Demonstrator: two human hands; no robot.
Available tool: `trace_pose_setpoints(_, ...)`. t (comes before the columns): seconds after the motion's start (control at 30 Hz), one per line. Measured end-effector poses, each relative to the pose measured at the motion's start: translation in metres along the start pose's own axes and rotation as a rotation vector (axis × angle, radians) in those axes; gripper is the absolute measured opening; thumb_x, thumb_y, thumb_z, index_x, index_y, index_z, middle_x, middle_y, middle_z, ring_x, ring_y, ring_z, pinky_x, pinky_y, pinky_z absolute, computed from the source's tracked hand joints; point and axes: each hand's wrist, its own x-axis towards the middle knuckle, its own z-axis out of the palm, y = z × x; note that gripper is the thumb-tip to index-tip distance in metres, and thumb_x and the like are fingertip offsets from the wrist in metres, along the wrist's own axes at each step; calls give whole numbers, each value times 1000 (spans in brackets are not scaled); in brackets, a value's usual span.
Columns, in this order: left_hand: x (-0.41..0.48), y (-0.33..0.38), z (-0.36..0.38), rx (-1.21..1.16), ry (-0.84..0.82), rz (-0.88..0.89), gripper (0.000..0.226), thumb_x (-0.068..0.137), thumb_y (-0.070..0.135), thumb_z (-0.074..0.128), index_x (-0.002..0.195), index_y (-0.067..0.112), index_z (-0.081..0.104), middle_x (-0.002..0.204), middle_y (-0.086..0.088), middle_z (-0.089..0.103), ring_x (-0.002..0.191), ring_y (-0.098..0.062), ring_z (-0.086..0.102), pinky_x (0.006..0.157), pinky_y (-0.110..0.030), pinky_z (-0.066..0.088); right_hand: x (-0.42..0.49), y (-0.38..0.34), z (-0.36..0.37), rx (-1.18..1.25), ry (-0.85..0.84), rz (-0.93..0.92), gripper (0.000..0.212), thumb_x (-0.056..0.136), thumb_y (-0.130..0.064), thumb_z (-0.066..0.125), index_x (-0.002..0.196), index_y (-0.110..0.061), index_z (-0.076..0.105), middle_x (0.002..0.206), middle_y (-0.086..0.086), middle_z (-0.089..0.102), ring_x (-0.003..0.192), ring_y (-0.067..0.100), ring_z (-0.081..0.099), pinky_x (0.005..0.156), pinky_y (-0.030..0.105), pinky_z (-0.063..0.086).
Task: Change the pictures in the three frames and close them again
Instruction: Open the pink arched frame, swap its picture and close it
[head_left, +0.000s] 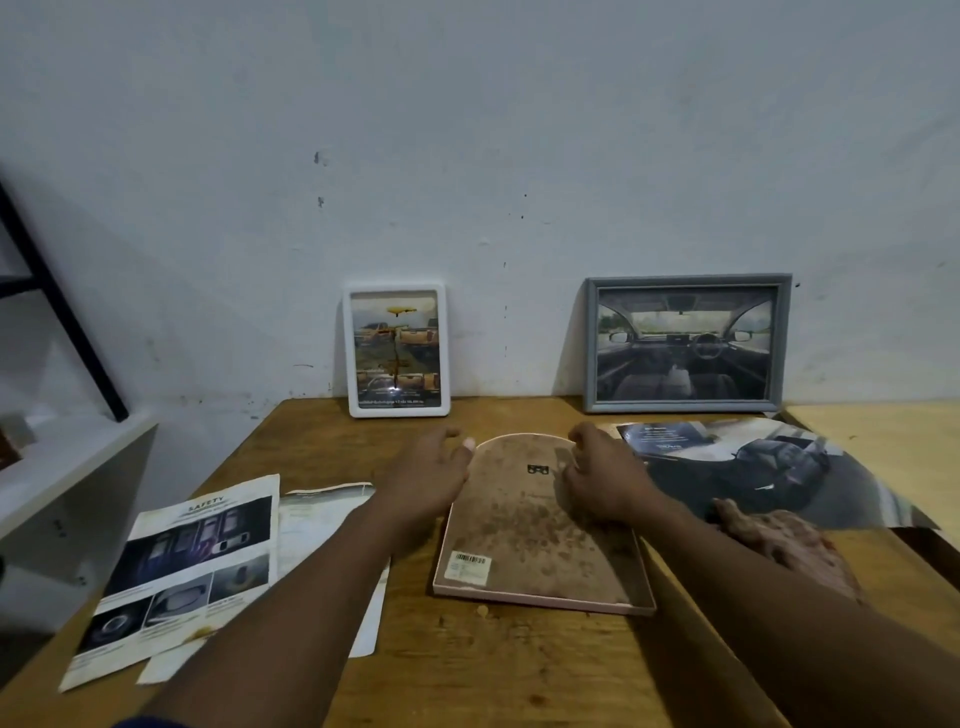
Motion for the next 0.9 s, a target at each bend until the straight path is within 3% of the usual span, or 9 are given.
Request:
trace_pose_setpoints(0.1,1,-5,4,478,56,177,52,100,58,45,149,42,39,145,0,56,129,-24,54,102,-51,49,0,4,10,-102,-12,-80,48,96,-44,53,138,-26,41,140,3,53,123,25,50,101,48,45)
trace_pose_setpoints(0.17,4,-3,5,564,103,223,51,101,58,42,149,40,38,143,0,57,131,-24,53,104,-53,48,4,3,14,-156,8,-125,45,98,-45,47,139,-26,41,143,2,50,128,25,45,105,49,41)
trace_pose_setpoints(0.33,19,-4,18,346,43,174,55,105,51,40,156,35,30,160,0,39,144,-25,40,112,-47,38,23,-14,18,-194,-79,-195,49,101,-43,44,146,-25,35,152,3,43,140,25,35,112,50,29)
trace_pose_setpoints(0.43,28,-14,30,311,17,167,60,104,59,33,159,39,19,167,1,27,151,-24,27,119,-49,30,31,-17,25,-223,-128,-225,55,102,-46,37,151,-24,28,157,5,37,147,23,27,115,50,23)
trace_pose_setpoints(0.53,30,-24,40,285,5,148,62,103,61,26,160,40,14,166,1,27,150,-25,30,119,-49,31,30,-16,36,-229,-121,-249,56,103,-48,29,154,-24,23,161,3,30,150,20,19,119,48,16)
trace_pose_setpoints(0.63,28,-29,44,251,48,110,62,104,60,25,161,37,13,163,-1,34,146,-26,37,115,-47,33,29,-14,41,-235,-42,-263,54,101,-51,28,149,-25,30,152,5,43,144,21,34,116,47,25)
trace_pose_setpoints(0.73,26,-28,44,284,53,143,63,104,59,25,162,34,13,163,-2,34,146,-26,37,114,-45,34,31,-15,41,-260,8,-297,48,98,-52,34,136,-25,40,135,4,56,123,21,51,104,44,38)
trace_pose_setpoints(0.9,22,-22,43,363,15,174,63,106,56,26,162,32,11,164,-3,32,147,-26,35,114,-45,33,46,-22,36,-265,26,-326,54,94,-59,42,133,-22,44,129,4,58,113,21,53,101,41,39)
